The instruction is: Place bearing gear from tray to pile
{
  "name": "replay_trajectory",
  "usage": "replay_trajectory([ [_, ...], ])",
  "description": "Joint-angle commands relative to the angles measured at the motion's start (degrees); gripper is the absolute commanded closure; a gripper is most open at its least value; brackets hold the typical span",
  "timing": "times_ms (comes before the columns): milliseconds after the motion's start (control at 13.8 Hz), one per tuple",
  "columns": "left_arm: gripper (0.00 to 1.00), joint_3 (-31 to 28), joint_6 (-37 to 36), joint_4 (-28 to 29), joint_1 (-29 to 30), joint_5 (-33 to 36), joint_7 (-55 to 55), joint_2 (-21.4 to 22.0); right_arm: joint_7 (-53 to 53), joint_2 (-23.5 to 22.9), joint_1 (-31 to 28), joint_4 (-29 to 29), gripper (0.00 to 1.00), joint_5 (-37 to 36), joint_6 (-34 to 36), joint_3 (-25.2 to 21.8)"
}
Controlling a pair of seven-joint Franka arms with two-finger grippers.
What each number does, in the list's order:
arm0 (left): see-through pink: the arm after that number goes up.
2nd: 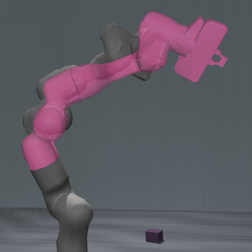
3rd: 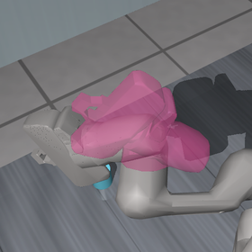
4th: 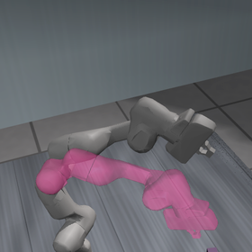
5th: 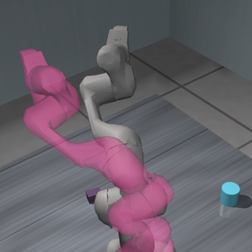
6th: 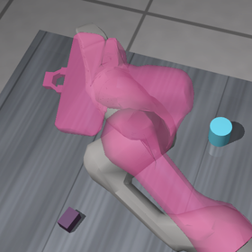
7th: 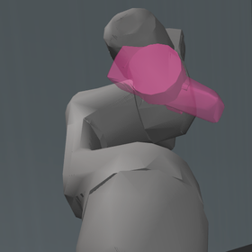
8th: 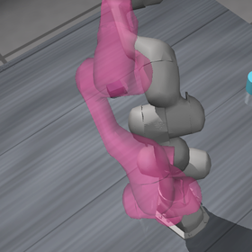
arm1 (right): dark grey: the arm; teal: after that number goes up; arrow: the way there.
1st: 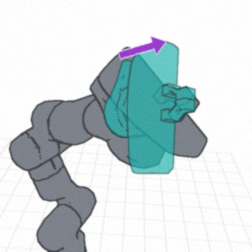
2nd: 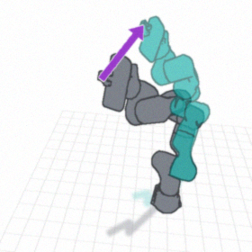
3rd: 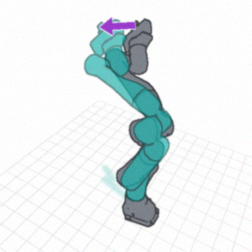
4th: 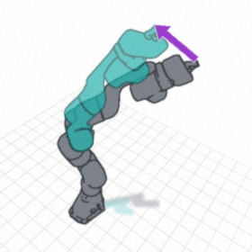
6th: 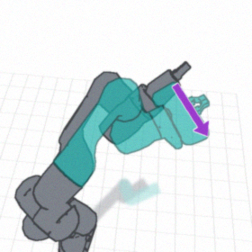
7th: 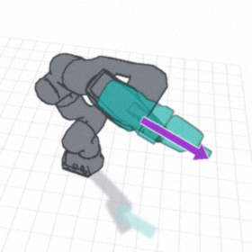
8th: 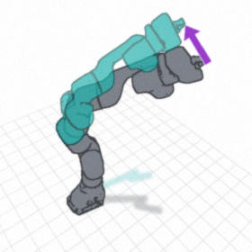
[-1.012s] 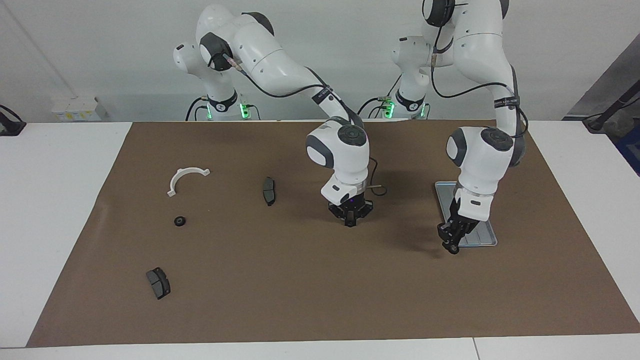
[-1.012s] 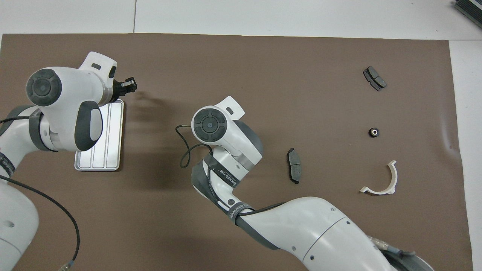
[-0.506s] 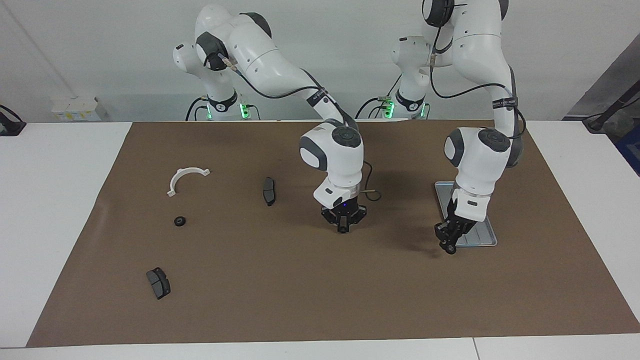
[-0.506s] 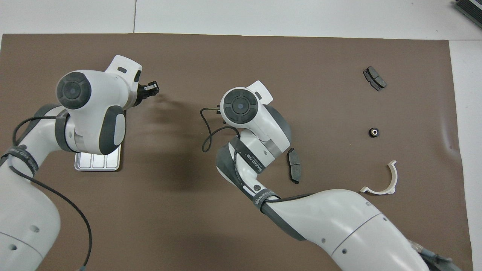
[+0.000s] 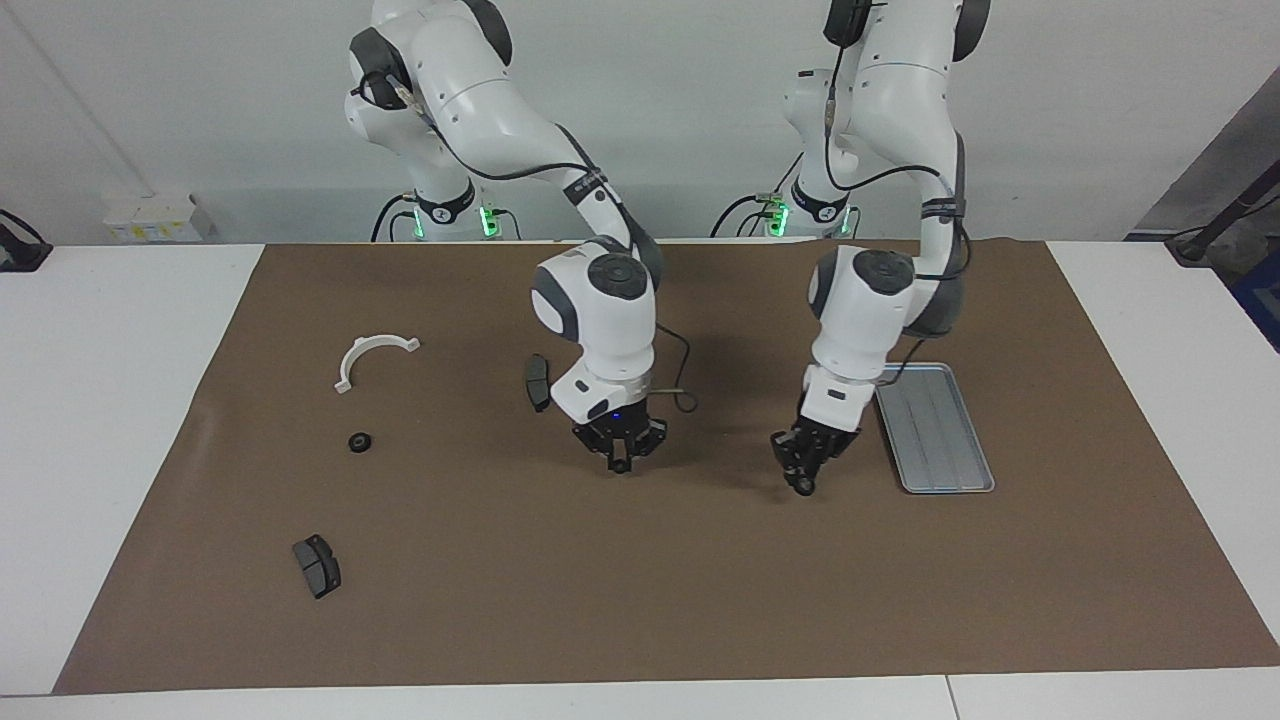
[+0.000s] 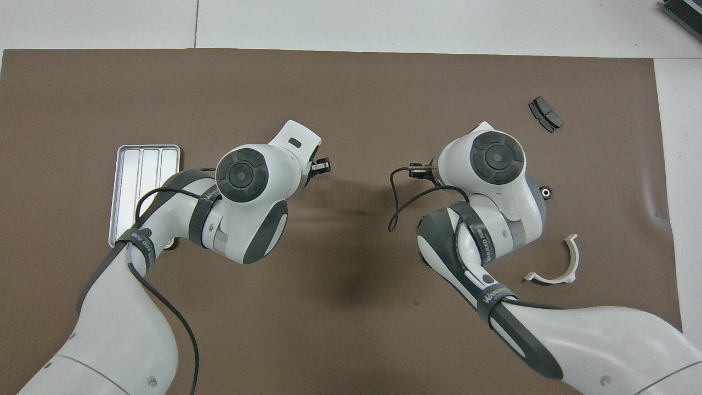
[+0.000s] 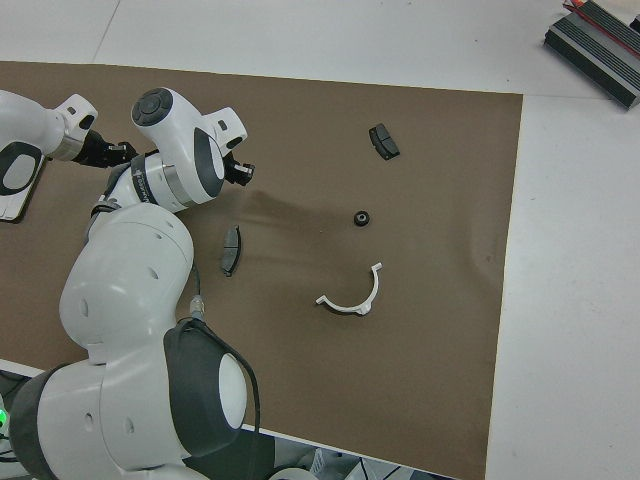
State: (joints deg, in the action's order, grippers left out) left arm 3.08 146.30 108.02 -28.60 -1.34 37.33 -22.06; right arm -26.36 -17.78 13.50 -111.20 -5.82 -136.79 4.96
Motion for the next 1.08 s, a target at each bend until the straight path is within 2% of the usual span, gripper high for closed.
replay_trajectory([
  [0, 0.89, -1.2, -1.4, 1.3, -3.0, -0.4, -0.4, 0.5, 6.7, 5.9, -4.6, -8.5, 1.0, 1.8, -2.2, 1.0],
  [145, 0.85, -1.2, -1.3, 2.5, -4.2, -0.4, -0.5, 1.0, 10.5, 7.7, -7.5, -11.2, 1.0, 2.7, -2.2, 1.0],
  [217, 0.78, -1.2, -1.3, 2.8, -4.4, -0.4, -0.6, 1.1, 12.1, 8.3, -8.2, -12.5, 1.0, 3.8, -2.3, 1.0],
  [289, 0.61, -1.0, -1.1, 2.9, -4.5, -0.4, -0.7, 1.1, 14.3, 8.6, -9.6, -13.3, 1.0, 5.0, -2.6, 1.0],
  [361, 0.34, -1.0, -1.0, 2.9, -4.5, -0.3, -0.7, 1.1, 16.9, 8.7, -10.9, -14.2, 1.0, 6.1, -3.2, 1.0],
  [434, 0.02, -1.0, -1.1, 2.5, -4.5, -0.3, -0.8, 1.1, 19.0, 9.1, -11.5, -14.9, 1.0, 7.3, -3.5, 1.0],
  [578, 0.0, -1.2, -1.8, 0.7, -4.2, 0.1, -0.7, 0.9, 21.1, 9.4, -13.0, -16.6, 1.0, 7.9, -4.1, 1.0],
  [650, 0.0, -1.5, -4.1, -1.1, -3.6, 0.1, -0.7, 1.0, 21.1, 9.4, -13.5, -16.9, 0.84, 7.9, -4.4, 1.0],
  [723, 0.0, -1.9, -7.9, -4.0, -2.6, 0.1, -0.8, 1.4, 20.9, 9.4, -13.7, -16.9, 0.45, 7.9, -4.3, 0.9],
  [795, 0.0, -2.3, -13.7, -8.6, -0.2, 0.1, -1.0, 2.1, 20.6, 9.3, -13.6, -16.3, 0.02, 7.9, -4.4, 0.9],
  [1012, 0.0, -2.5, -30.4, -20.1, 5.9, 0.4, -2.1, 3.2, 18.4, 8.6, -12.6, -13.4, 0.0, 7.9, -3.8, 1.0],
])
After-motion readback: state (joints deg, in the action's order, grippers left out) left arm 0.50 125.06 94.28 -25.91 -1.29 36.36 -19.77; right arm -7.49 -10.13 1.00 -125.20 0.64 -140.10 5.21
